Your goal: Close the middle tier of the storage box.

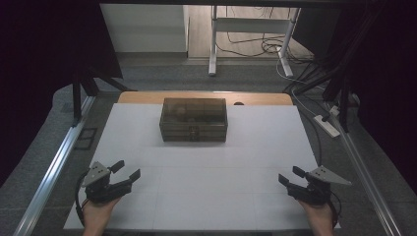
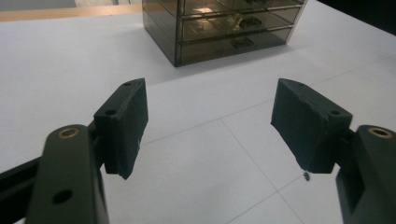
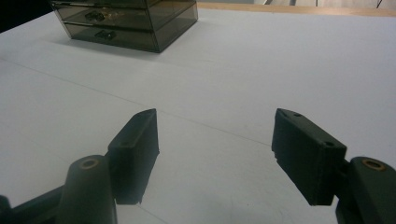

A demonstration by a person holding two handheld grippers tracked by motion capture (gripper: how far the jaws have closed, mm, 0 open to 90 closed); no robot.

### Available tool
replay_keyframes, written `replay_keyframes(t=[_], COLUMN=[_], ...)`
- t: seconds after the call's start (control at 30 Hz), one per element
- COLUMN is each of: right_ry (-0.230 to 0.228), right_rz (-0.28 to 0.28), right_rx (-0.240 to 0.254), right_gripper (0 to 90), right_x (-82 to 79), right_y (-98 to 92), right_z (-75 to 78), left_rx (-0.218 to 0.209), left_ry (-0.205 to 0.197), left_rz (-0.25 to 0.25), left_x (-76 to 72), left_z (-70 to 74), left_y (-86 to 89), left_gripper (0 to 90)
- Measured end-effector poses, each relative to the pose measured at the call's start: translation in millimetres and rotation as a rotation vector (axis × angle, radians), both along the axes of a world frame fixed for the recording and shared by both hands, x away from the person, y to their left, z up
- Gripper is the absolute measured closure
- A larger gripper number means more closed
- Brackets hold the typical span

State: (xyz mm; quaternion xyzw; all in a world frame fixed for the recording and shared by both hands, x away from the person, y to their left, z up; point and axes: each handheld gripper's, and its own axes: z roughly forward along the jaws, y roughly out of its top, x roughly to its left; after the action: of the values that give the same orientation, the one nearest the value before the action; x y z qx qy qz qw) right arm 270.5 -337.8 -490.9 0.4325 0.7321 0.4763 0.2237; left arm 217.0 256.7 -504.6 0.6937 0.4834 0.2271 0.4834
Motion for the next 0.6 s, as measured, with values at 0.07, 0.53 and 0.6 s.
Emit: replay_keyframes(t=[0.07,0.53,0.6], right_ry=[-0.009,-0.024,-0.029], right_rz=[-0.006,-0.039,-0.047], right_rx=[0.002,0.031,0.032], right_gripper=[30.3,26.1,25.6], right_x=[-2.1,-14.8,-16.2], right_y=[-1.0,-11.0,-12.0], right_z=[0.5,-10.2,-10.8], left_rx=[0.001,0.001,-0.005], left_ry=[-0.003,-0.006,-0.009], left_rz=[0.004,0.021,0.027], left_x=[-1.8,-13.3,-15.7], left_z=[-1.3,-15.3,-16.2], left_y=[1.4,8.9,11.6], left_gripper=[27.1,25.8,25.4])
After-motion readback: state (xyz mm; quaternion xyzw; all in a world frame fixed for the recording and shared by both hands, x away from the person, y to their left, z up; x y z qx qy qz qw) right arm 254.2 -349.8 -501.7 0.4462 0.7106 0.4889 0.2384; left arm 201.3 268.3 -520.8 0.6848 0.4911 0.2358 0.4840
